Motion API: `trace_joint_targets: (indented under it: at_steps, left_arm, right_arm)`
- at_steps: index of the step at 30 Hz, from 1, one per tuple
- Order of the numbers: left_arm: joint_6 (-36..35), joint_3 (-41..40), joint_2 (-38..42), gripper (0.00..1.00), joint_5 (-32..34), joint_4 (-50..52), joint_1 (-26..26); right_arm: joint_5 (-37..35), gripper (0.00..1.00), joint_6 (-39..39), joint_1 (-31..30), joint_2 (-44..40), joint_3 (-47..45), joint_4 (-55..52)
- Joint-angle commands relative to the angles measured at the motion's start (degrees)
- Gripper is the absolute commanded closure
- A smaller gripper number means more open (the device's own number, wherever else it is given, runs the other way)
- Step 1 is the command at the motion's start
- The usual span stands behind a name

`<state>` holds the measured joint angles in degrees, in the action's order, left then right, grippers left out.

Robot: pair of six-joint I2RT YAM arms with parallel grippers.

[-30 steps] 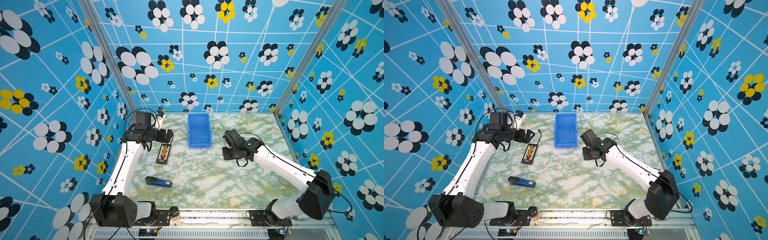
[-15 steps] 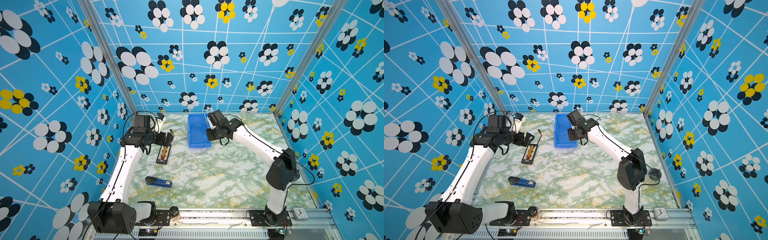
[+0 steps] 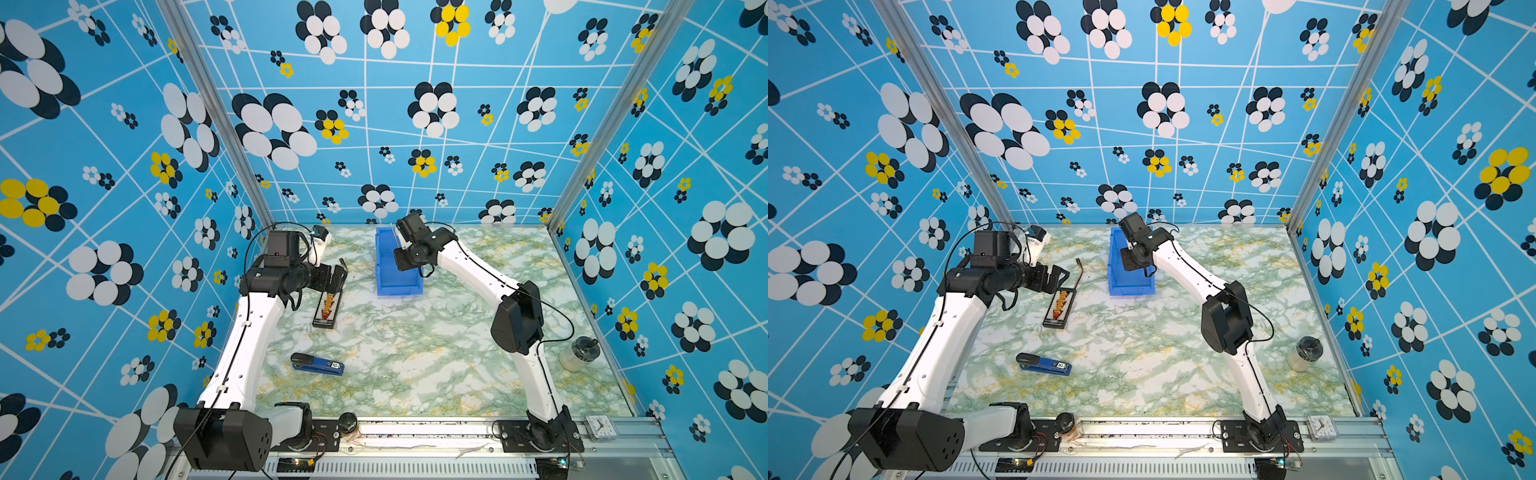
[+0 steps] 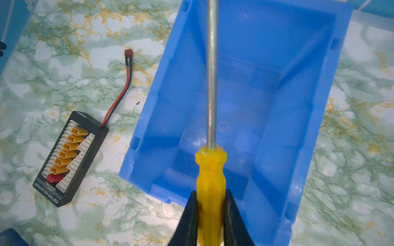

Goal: Put the screwdriver in the bin
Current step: Place the screwdriver into the bin.

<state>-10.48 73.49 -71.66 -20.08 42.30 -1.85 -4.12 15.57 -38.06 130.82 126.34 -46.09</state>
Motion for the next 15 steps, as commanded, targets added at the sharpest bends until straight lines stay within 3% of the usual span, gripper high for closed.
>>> trace_joint_targets:
  at_steps: [1,15]
  left_arm:
    - [2.2,0.9,0.2,0.01,-4.0,1.4,0.7]
    - [3.0,0.4,0.3,0.01,-5.1,1.3,1.2]
  right_arm:
    - [0.3,0.89,1.9,0.4,2.6,3.0,0.3]
    - [2.2,0.89,4.4,0.5,10.5,6.9,2.5]
